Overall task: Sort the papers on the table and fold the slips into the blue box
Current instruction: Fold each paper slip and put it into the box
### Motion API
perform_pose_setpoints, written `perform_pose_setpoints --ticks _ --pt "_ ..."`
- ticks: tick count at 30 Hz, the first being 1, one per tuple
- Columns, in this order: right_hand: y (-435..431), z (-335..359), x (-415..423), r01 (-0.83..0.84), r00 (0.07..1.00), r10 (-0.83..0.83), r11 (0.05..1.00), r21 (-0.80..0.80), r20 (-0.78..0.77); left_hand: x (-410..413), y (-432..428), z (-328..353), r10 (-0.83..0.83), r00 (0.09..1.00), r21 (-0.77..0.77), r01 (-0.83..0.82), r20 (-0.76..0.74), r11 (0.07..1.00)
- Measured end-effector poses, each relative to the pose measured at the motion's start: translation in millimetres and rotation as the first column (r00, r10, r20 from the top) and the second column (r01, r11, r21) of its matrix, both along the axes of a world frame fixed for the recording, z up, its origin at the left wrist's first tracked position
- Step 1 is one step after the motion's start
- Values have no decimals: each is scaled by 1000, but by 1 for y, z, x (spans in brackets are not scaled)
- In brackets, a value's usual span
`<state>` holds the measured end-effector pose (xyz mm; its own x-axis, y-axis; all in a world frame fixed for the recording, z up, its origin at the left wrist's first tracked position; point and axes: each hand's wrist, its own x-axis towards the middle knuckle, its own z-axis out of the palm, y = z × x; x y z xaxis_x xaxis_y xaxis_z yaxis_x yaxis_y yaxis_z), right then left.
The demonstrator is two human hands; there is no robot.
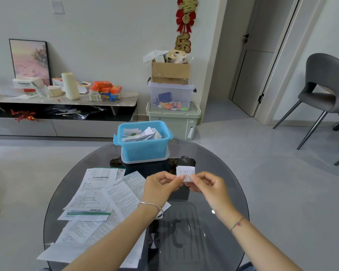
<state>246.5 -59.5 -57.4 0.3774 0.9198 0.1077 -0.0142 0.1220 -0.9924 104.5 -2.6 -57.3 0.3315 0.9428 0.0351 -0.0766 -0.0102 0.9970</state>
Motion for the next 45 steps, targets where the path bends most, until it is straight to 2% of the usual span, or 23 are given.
perform_pose_setpoints --ticks 5,10,14,19,24,31,37,41,45 --pt "2 0 -1 53 998 -53 999 -13 -23 2 0 1 31 1000 -16 -31 -7 999" --pt "8 3 -5 48 997 -47 999 12 -54 3 2 5 54 994 -192 -35 93 981" --pt "14 9 -10 42 997 -41 999 12 -62 0 7 10 75 986 -193 -45 149 980" --pt "27 18 -17 -95 973 118 988 -121 198 -12 24 22 39 997 -100 -33 61 994" --pt "48 29 -32 -129 954 151 986 -103 258 -28 43 35 20 999 -157 -12 47 987" --pt "80 38 -52 -194 959 213 974 -114 185 -45 74 46 13 1000 -219 -11 6 976" --pt "109 40 -63 -152 973 161 986 -63 166 -48 99 49 27 999 -231 -33 -26 972" --pt "126 41 -64 -165 974 177 982 -90 140 -49 116 52 38 999 -312 -35 2 949" --pt "145 47 -61 -191 954 218 971 -141 208 -50 135 55 27 999 -313 -18 24 950"
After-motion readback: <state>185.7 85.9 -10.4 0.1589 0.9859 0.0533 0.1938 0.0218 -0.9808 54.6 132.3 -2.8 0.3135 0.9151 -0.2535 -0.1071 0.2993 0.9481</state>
